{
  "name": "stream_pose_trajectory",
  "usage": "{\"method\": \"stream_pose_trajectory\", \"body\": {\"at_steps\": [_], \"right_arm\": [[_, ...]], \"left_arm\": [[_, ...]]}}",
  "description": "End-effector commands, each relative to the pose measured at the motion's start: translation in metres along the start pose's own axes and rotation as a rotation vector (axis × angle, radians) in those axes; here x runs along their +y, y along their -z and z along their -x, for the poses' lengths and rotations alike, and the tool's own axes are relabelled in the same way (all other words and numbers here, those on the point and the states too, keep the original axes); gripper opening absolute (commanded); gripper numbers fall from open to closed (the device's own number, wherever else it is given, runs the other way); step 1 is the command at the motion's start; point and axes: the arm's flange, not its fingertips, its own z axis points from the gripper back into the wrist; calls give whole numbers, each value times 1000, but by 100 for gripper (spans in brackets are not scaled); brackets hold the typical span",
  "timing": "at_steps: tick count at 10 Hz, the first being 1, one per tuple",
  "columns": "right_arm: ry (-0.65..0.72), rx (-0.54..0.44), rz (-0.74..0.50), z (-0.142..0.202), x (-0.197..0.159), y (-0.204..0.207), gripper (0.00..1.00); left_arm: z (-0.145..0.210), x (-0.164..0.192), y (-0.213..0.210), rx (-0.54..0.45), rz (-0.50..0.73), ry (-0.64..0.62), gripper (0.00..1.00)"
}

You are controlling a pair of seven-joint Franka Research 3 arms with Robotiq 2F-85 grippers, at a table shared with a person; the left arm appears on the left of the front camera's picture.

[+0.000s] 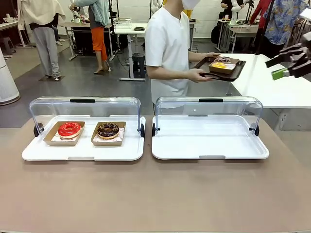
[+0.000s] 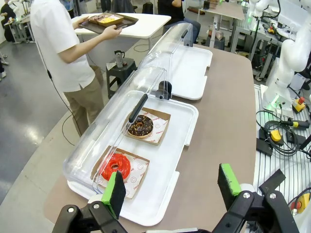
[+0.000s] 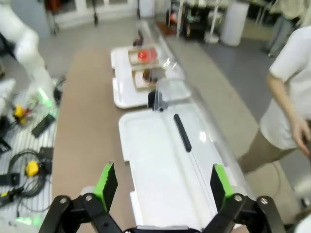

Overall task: Provide the desired donut to the person.
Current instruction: Place the picked Paper togo box onto the Handle tray extended by the person.

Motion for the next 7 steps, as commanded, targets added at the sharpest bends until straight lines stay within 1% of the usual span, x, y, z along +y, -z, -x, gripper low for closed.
{"method": "stream_pose_trajectory", "body": {"at_steps": [1, 3, 4, 5, 7], "right_arm": [[34, -85, -29, 26, 1, -11, 100], [46, -90, -54, 51, 7, -23, 100], [27, -103, -82, 58, 9, -24, 100], [0, -112, -103, 61, 11, -26, 100], [-22, -94, -135, 63, 13, -27, 100]], "left_arm": [[-1, -1, -1, -1, 3, 3, 100], [-1, -1, -1, -1, 3, 3, 100], [-1, -1, -1, -1, 3, 3, 100], [-1, -1, -1, -1, 3, 3, 100], [-1, -1, -1, -1, 3, 3, 100]]}}
